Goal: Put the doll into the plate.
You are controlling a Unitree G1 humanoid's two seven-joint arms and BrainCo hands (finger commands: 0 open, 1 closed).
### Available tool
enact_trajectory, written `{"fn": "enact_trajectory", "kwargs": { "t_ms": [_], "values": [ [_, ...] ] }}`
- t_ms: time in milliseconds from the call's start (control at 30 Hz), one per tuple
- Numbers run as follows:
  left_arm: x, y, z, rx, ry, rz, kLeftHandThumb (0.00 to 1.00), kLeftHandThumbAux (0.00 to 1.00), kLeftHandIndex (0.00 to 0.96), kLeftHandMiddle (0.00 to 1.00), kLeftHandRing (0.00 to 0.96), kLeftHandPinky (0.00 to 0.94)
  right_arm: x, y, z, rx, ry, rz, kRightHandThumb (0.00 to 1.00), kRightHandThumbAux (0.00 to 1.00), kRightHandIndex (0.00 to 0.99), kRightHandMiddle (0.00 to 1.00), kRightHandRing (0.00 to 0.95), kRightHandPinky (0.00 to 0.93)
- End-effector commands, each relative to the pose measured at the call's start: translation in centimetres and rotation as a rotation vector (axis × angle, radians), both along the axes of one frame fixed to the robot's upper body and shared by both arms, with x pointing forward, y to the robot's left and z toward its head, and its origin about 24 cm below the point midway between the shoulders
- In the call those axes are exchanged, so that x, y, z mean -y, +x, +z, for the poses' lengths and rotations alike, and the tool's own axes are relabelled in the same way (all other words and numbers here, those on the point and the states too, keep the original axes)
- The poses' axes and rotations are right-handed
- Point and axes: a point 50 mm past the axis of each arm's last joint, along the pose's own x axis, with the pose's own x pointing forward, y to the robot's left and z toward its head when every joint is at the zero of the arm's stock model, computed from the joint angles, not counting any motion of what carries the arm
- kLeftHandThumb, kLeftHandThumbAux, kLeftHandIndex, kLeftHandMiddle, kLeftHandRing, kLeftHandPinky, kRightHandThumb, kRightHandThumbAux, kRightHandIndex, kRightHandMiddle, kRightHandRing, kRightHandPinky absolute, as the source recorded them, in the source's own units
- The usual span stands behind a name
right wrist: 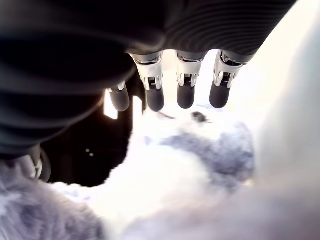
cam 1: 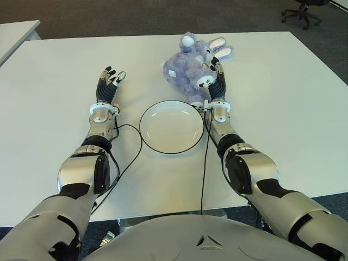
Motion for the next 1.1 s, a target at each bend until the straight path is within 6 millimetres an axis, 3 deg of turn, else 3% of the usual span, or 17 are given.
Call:
{"fn": "enact_trajectory", "kwargs": {
  "t_ms": [33, 533, 1100],
  "values": [
    [0.28, -2.79, -4.31, -0.183, -0.051, 0.012, 0.0, 0.494, 0.0, 0.123, 0.129, 0.129, -0.1, -2.22, -3.87, -0.129, -0.012, 0.0, 0.299, 0.399, 0.0, 0.0, 0.0, 0.0],
    [0.25, -2.77, -4.25, -0.178, -0.049, 0.014, 0.0, 0.49, 0.0, 0.128, 0.134, 0.127, 0.01, -2.11, -3.81, -0.134, 0.014, -0.006, 0.23, 0.419, 0.0, 0.0, 0.0, 0.0],
    [0.19, -2.71, -4.19, -0.179, -0.048, 0.011, 0.0, 0.496, 0.0, 0.125, 0.136, 0.127, 0.15, -2.2, -3.71, -0.115, 0.042, -0.009, 0.222, 0.457, 0.0, 0.0, 0.0, 0.0]
  ]
}}
